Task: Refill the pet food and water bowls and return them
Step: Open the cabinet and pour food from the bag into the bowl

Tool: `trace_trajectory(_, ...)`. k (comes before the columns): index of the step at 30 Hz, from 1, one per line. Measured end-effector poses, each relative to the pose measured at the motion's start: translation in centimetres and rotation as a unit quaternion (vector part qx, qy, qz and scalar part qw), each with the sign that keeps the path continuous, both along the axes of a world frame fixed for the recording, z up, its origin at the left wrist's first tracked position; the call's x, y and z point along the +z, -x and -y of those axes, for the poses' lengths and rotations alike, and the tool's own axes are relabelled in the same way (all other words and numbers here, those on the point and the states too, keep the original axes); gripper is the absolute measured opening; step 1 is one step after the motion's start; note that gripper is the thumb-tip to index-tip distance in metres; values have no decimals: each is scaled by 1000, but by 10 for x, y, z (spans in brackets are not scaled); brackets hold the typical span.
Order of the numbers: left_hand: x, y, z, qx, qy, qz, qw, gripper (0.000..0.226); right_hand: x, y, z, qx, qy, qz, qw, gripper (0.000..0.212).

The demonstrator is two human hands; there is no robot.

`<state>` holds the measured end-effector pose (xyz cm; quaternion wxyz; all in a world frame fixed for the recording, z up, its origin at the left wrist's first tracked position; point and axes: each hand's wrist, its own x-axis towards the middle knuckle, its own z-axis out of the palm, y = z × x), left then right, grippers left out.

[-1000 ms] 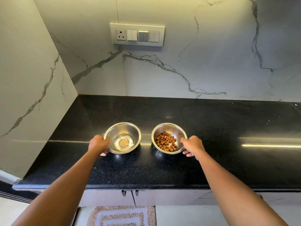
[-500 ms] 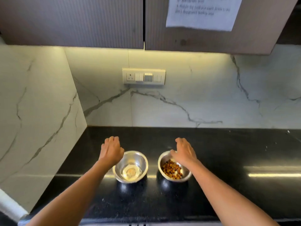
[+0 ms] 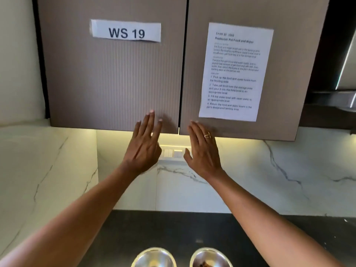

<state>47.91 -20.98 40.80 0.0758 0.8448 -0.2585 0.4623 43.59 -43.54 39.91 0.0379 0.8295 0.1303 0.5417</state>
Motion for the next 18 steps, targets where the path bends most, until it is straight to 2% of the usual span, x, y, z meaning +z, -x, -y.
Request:
trace_trajectory(4, 41, -9, 6, 42, -34, -32, 998, 89, 38, -24, -11, -103, 44, -24, 993, 110)
trace_trajectory(7, 45, -16, 6, 57, -71, -64, 994, 98, 42, -43, -15, -170, 57, -33, 983, 117)
trace_trajectory(9, 43, -19, 5, 66, -80, -65, 992, 102, 41, -52, -18, -194, 54, -10, 980, 101)
trace_trajectory(12, 42, -24, 4, 58, -77, -60, 994, 104, 39, -64, -21, -223, 62, 40, 972, 59)
trace_trajectory(13, 42, -25, 3, 54, -76, -57, 994, 104, 39, -67, -21, -231, 66, 44, 970, 52)
trace_trajectory(18, 40, -27, 4, 46, -70, -49, 995, 106, 36, -69, -24, -277, 102, 80, 952, 50)
